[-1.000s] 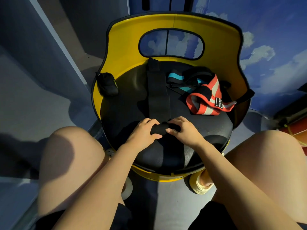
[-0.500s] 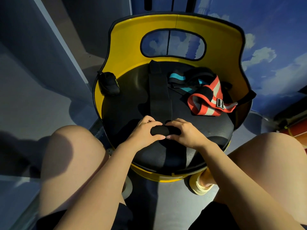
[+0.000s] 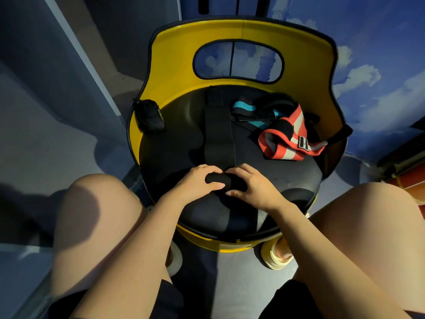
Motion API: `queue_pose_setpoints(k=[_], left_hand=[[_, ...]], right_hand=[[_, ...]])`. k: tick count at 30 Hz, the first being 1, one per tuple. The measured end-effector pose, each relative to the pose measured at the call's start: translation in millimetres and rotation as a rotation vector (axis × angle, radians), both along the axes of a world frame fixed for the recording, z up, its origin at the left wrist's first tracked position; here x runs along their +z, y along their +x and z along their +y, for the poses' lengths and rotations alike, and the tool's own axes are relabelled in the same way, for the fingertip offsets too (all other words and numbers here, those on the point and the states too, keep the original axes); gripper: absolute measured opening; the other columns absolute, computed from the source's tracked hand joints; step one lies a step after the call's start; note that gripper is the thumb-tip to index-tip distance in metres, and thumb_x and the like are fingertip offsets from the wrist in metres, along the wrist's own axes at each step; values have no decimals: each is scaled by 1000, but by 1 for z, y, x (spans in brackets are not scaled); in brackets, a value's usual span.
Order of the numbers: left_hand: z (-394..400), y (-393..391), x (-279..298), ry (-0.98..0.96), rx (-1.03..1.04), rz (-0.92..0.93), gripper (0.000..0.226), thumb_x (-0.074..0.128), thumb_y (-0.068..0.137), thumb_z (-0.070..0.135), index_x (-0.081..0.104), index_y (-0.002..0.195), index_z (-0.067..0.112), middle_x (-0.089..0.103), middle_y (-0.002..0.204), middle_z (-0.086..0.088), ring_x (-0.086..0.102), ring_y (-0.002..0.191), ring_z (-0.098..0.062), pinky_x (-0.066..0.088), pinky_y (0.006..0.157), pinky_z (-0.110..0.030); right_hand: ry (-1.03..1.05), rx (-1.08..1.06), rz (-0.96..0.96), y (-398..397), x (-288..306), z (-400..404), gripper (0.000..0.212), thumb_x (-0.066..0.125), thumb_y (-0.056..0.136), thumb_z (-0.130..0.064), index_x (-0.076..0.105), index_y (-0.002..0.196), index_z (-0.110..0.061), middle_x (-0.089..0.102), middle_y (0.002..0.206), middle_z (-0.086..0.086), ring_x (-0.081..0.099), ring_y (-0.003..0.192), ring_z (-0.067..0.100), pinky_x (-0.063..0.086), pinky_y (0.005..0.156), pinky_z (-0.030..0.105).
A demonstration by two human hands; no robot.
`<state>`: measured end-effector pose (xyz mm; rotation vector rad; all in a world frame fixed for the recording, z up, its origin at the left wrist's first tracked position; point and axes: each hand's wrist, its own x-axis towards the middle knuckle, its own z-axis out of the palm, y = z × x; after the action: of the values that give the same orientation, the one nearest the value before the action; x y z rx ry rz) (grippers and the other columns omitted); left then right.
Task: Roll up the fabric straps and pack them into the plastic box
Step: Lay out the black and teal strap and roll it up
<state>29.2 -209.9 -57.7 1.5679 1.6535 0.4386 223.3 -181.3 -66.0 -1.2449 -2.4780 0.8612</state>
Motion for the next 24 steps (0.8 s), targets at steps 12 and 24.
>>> queue_pose_setpoints(k=[12, 24], left_hand=[[-16, 3, 2, 339, -204, 547, 58, 59, 87, 43, 36, 140, 32, 37, 133, 9, 29, 129, -14, 28, 106, -34], [-7, 7, 4, 155, -83, 292, 56, 66, 85, 26, 42, 136, 28, 40, 137, 9, 32, 129, -16, 30, 106, -31]], right_hand=[[-143, 8, 13, 0, 8, 13, 53, 72, 81, -30, 54, 129, -19, 55, 123, 3, 50, 116, 16, 34, 92, 17], [-2, 5, 9, -4, 1, 9, 53, 68, 83, -36, 52, 131, -18, 45, 120, 0, 46, 114, 15, 38, 97, 23]])
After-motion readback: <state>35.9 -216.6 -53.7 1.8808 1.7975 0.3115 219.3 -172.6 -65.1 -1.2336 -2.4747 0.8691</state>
